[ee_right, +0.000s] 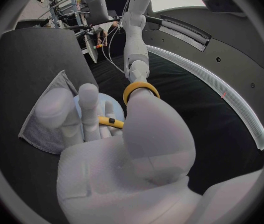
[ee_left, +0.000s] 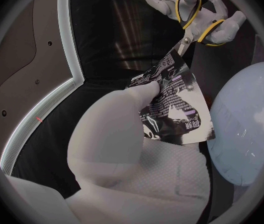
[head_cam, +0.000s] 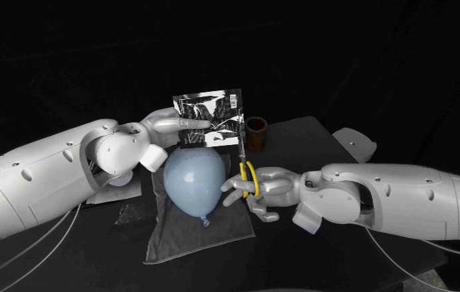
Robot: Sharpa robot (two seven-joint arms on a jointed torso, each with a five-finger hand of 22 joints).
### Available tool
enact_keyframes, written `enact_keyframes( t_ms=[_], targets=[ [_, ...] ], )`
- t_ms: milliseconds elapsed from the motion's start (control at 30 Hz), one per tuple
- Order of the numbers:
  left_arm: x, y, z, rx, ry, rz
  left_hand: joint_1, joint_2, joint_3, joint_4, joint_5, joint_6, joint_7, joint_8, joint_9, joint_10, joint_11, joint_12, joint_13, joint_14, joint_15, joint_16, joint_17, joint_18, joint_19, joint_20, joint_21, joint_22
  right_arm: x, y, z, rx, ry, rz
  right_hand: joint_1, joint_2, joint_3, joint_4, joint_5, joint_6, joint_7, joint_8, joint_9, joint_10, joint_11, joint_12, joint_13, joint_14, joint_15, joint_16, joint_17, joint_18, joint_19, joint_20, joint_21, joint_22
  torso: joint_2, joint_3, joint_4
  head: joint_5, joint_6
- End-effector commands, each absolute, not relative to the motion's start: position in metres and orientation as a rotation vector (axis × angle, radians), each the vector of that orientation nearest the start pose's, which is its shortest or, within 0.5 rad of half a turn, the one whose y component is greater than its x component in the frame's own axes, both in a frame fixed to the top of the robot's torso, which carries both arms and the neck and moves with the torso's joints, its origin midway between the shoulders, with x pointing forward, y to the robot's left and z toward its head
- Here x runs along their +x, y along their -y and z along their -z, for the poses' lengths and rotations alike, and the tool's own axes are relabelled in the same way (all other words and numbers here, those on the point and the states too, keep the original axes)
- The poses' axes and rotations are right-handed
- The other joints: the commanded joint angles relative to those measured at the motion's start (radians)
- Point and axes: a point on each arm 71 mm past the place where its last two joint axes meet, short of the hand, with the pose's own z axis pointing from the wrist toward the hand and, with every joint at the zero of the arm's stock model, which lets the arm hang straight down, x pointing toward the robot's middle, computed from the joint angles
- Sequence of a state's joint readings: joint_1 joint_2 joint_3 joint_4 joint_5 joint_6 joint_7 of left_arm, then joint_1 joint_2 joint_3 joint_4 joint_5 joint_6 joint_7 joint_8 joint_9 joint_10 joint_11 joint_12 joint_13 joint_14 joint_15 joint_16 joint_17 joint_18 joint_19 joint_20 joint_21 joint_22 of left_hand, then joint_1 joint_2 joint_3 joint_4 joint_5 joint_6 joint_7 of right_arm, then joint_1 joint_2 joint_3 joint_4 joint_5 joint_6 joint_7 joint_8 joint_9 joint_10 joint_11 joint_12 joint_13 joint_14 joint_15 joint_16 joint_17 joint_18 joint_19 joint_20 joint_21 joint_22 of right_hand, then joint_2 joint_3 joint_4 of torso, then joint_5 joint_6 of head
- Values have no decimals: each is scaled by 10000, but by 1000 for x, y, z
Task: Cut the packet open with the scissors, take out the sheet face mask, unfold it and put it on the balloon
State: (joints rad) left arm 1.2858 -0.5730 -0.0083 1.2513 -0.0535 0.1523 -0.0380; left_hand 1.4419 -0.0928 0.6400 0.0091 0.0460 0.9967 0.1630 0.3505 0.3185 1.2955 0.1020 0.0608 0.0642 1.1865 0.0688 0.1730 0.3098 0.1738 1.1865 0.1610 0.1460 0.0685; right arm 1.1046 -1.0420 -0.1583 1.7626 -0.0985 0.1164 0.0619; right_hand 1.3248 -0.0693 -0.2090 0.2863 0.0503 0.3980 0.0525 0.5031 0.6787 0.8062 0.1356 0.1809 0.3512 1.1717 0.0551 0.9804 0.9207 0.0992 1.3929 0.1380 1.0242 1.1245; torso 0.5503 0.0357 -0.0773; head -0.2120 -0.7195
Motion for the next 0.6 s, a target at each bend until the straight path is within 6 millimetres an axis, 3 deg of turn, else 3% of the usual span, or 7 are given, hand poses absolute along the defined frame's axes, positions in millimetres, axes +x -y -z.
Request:
enact_keyframes(
  t_ms=[33,600],
  targets=[
    [530,-118,161,-9262,-20450,16923,-29,84,12,-29,34,-5,56,35,971,68,2,42,16,25,-55,-54,16,108,44,2,24,-2,377,206,250,11089,-21922,-16715,24,107,-62,-21,-6,-729,788,74,-19,96,-27,74,-22,-17,-84,42,-23,178,59,-2,11,-15,-3,7,10,-1,17],
    [531,-119,161,-9320,-20450,16819,-39,87,18,-36,34,-9,56,38,984,68,3,42,16,28,-55,-58,22,106,46,3,23,-2,386,202,236,10453,-21695,-16805,75,191,-136,-32,-7,-623,794,128,-99,108,-29,116,-101,-45,-85,81,-89,188,38,-3,-31,-67,5,-7,16,8,64]
  ],
)
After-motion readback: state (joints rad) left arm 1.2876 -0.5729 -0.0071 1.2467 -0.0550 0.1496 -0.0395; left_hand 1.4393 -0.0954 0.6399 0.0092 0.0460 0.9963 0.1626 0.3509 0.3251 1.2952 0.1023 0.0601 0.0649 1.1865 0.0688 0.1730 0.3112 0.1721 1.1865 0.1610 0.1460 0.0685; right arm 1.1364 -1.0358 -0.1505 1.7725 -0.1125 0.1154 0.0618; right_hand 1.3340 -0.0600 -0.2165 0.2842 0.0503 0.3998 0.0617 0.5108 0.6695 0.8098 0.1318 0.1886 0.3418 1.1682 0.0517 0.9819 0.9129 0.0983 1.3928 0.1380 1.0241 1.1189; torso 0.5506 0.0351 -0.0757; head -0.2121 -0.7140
